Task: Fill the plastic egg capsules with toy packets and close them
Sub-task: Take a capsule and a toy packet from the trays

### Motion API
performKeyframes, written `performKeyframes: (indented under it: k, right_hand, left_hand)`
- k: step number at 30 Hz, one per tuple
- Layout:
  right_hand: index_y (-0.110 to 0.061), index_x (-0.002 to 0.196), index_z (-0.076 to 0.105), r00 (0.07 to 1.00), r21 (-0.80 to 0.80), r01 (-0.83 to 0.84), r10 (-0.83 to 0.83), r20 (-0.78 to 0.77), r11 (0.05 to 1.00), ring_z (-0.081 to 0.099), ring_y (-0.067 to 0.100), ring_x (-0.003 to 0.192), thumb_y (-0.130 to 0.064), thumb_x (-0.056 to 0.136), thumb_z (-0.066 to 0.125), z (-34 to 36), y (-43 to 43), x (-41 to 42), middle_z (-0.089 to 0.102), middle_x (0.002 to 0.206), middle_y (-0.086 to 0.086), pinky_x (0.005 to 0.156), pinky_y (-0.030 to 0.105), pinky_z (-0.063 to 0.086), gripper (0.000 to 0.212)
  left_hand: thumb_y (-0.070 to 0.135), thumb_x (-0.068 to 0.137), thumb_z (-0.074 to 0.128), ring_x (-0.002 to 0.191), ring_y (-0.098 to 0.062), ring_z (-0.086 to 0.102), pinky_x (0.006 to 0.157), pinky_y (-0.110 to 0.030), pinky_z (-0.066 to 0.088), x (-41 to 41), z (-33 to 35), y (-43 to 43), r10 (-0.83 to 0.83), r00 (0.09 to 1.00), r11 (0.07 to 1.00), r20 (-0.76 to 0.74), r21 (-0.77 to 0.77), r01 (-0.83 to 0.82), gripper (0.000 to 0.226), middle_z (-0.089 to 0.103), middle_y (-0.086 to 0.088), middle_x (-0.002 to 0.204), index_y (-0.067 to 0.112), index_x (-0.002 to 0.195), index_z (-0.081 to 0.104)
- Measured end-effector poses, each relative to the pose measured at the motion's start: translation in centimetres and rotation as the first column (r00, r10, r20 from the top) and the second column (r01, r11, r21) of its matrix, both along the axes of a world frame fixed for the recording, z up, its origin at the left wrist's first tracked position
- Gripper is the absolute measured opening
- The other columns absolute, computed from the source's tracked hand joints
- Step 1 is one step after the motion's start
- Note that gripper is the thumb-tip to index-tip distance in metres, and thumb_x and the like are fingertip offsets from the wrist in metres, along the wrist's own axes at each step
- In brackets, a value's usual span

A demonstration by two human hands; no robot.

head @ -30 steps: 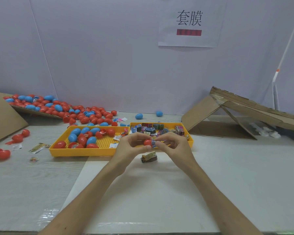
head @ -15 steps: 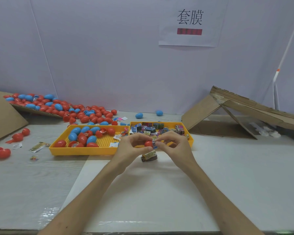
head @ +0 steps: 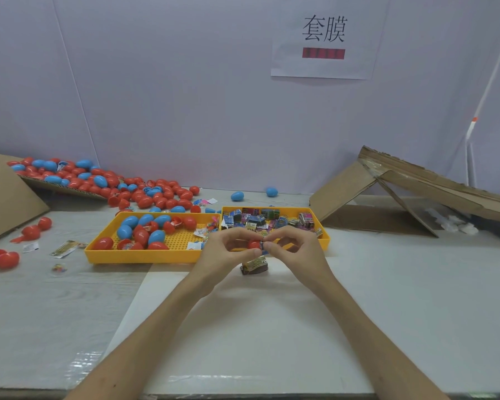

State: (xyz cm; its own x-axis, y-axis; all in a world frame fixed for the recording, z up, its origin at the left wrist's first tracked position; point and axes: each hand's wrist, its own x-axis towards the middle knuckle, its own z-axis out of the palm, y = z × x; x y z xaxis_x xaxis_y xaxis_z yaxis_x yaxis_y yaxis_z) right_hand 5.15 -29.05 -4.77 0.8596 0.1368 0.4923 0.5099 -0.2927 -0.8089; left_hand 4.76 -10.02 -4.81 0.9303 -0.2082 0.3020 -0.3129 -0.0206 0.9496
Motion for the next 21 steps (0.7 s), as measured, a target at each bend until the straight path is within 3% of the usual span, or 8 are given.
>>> performKeyframes:
  k: [5,8,10,14,17,21]
  right_hand:
    - [-0.035,0.105,0.069,0.995,0.034,0.059,-0.061,0.074,0.998,0.067,0.009,0.085,-0.022,0.081,0.083,-0.1,0.2,0.0,0.069,0.105,-0.013,0.063,0.022,0.051,0.031]
    - [-0.034,0.1,0.066,0.962,-0.006,0.141,-0.135,0.239,0.99,0.063,0.013,0.084,-0.022,0.076,0.083,-0.3,0.4,0.0,0.062,0.104,-0.009,0.061,0.026,0.049,0.031]
    - [-0.03,0.093,0.068,0.936,-0.074,0.154,-0.121,0.33,0.985,0.059,0.013,0.081,-0.02,0.075,0.084,-0.6,0.5,0.0,0.059,0.097,-0.008,0.061,0.02,0.046,0.026]
    - [-0.022,0.097,0.072,0.92,-0.174,0.146,-0.07,0.385,0.974,0.059,0.005,0.086,-0.023,0.077,0.086,-1.2,0.9,-0.1,0.059,0.1,-0.009,0.074,0.01,0.042,0.025]
    - [-0.019,0.103,0.073,0.896,-0.176,0.209,-0.117,0.428,0.962,0.059,0.006,0.106,-0.026,0.075,0.088,-1.3,1.4,-0.4,0.057,0.11,-0.005,0.09,0.016,0.046,0.032]
    - [-0.018,0.112,0.072,0.862,-0.158,0.261,-0.156,0.481,0.952,0.061,0.017,0.105,-0.038,0.079,0.08,-1.4,2.1,-1.0,0.055,0.116,-0.002,0.092,0.023,0.049,0.039]
  left_hand:
    - [0.013,0.081,0.084,0.092,-0.019,0.076,0.079,-0.028,0.061,0.2,0.0,0.1,0.033,0.998,0.999,-0.057,-0.032,-0.035,0.018,0.078,-0.002,0.096,0.02,0.097,0.078]
    - [0.014,0.08,0.084,0.093,-0.022,0.075,0.082,-0.032,0.062,0.3,-0.1,0.2,0.067,0.992,0.994,-0.105,-0.078,-0.075,0.018,0.079,-0.005,0.095,0.014,0.096,0.076]
    - [0.021,0.077,0.085,0.093,-0.023,0.076,0.083,-0.031,0.062,0.4,-0.1,0.3,0.076,0.989,0.991,-0.129,-0.1,-0.089,0.026,0.078,-0.006,0.094,0.011,0.098,0.075]
    - [0.032,0.067,0.086,0.093,-0.025,0.076,0.083,-0.031,0.061,0.4,-0.1,0.5,0.077,0.984,0.984,-0.162,-0.146,-0.101,0.043,0.078,-0.009,0.096,0.009,0.1,0.073]
    - [0.031,0.067,0.087,0.094,-0.029,0.076,0.084,-0.035,0.062,0.5,-0.1,0.5,0.064,0.981,0.975,-0.185,-0.196,-0.101,0.043,0.077,-0.012,0.098,0.007,0.098,0.071]
    - [0.019,0.069,0.084,0.099,-0.031,0.075,0.077,-0.028,0.061,0.2,0.2,0.4,-0.055,0.963,0.927,-0.262,-0.372,-0.048,0.035,0.076,-0.017,0.101,0.003,0.097,0.068]
